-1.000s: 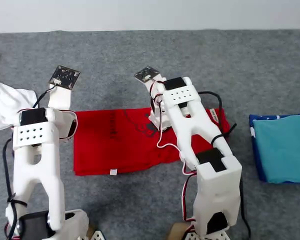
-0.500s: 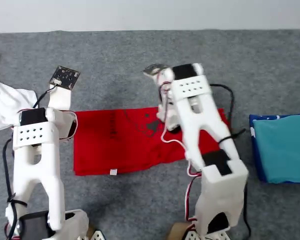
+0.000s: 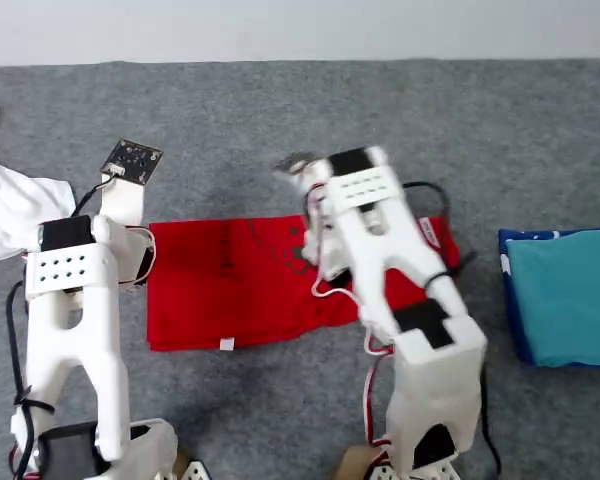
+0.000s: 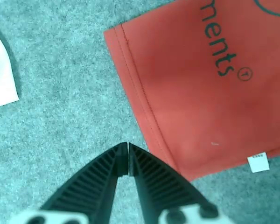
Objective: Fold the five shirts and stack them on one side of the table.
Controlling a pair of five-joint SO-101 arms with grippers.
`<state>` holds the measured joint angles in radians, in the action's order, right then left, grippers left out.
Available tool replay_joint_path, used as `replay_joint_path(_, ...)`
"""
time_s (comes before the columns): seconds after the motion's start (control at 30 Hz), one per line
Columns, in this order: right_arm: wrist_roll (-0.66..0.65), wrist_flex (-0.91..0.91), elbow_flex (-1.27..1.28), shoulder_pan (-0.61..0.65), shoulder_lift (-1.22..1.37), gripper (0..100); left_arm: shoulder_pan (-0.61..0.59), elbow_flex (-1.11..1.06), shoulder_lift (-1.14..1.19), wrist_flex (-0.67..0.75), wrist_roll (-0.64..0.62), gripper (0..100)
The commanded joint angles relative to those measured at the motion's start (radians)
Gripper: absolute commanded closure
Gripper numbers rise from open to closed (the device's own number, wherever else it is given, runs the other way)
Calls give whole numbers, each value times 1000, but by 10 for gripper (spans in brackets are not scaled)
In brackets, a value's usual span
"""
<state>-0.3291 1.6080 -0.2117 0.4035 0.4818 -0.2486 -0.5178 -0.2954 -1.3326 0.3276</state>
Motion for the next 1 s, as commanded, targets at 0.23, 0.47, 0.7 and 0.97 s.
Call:
replay_joint_path(0.23,-2,-36,-72,87,113,988,2,2,-40,15,-9,987)
replay_joint_path(0.47,-2,156,-328,90,73,988,8,-18,-38,14,-9,988)
replay_joint_path(0.7,-2,185,-370,87,-45,988,2,-19,-40,6,-92,988)
replay_joint_path(0.97,83,185,-167,-59,-240,988,3,-18,-29,-18,-170,949)
